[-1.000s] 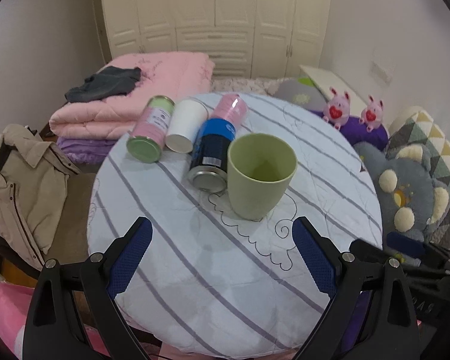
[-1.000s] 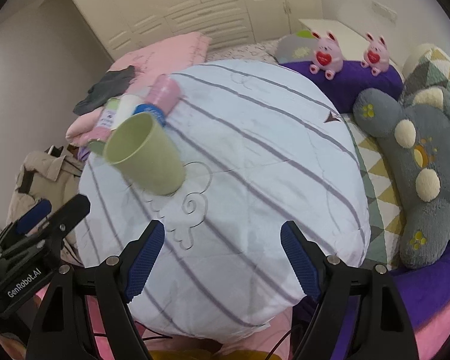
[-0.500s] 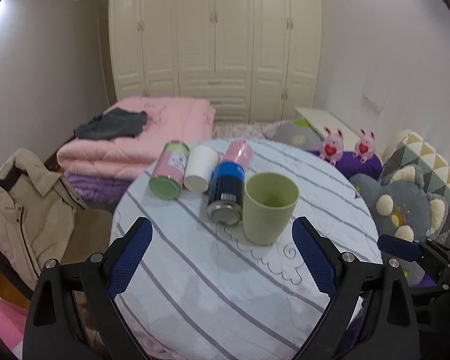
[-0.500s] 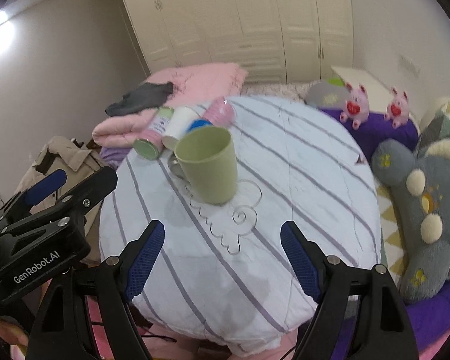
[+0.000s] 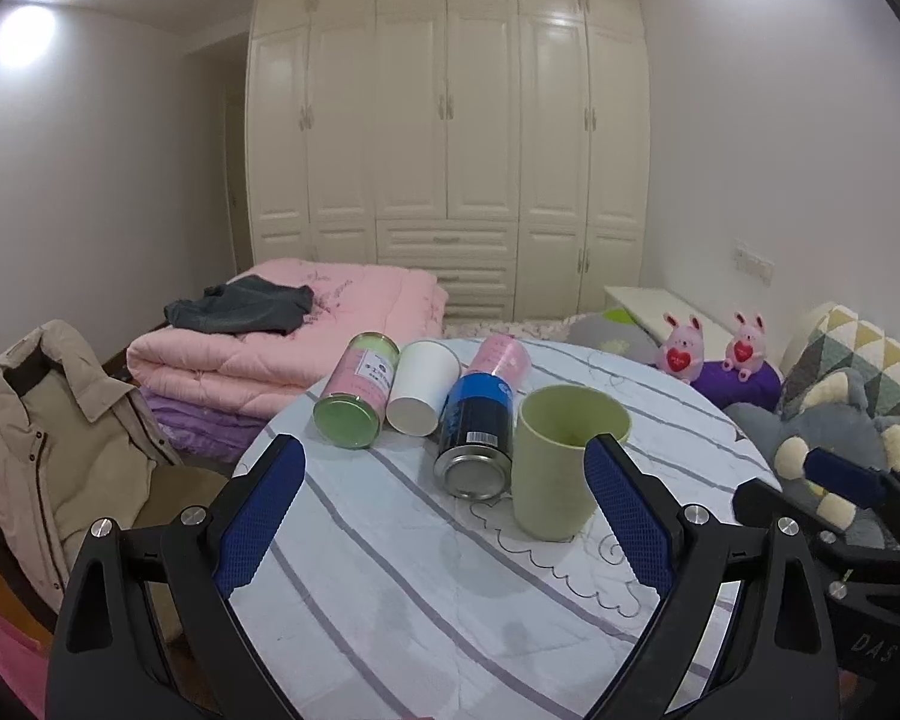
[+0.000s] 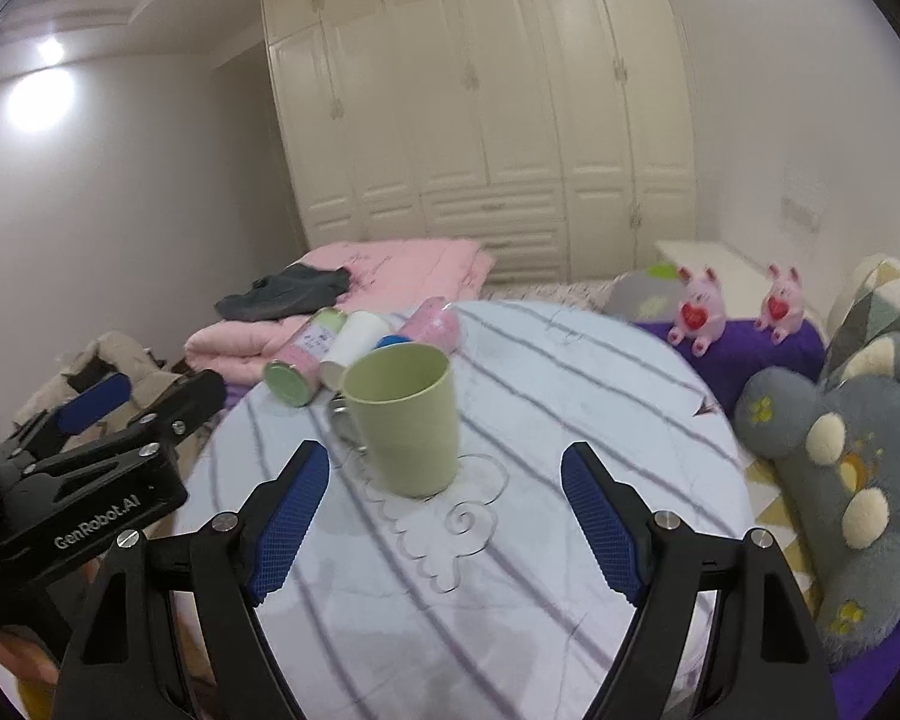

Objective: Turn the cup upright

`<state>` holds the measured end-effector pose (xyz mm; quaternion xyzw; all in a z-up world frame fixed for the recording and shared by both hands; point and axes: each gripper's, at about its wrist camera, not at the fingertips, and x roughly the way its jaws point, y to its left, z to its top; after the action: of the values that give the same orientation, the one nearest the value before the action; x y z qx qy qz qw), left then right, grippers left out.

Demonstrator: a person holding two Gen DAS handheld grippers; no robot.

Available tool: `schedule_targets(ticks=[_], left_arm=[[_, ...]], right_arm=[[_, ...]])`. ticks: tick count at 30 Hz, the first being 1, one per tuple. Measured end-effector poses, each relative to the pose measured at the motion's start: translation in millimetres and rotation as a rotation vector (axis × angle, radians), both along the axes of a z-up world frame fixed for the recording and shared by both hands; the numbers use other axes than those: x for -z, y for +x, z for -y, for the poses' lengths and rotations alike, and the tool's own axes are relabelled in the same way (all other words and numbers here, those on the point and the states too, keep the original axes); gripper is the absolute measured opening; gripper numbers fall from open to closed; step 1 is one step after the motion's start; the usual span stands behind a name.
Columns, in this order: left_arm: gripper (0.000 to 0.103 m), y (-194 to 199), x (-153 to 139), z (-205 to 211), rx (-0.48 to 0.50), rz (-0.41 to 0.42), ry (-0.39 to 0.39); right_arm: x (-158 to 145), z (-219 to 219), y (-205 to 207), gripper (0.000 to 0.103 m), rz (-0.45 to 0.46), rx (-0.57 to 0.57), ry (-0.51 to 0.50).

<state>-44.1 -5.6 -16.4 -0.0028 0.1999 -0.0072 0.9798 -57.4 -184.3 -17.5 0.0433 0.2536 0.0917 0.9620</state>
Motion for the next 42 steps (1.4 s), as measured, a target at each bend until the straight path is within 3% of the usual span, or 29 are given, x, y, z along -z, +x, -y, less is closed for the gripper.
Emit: schedule_targets(ticks=[6, 18, 42], left_arm=[[0.096, -6, 19, 9, -0.021, 0.055, 0.105], [0.096, -17, 18, 9, -0.012, 0.094, 0.064], [0.096, -4, 28, 7, -0.034, 0.045, 0.057]], right_arm=[[16, 1, -6, 0.081, 0.098, 0.005, 0.032], [15, -8, -18, 0.082, 0.157, 0.003, 0.01], [26, -15, -16, 0.085, 0.11, 0.014, -0.021]])
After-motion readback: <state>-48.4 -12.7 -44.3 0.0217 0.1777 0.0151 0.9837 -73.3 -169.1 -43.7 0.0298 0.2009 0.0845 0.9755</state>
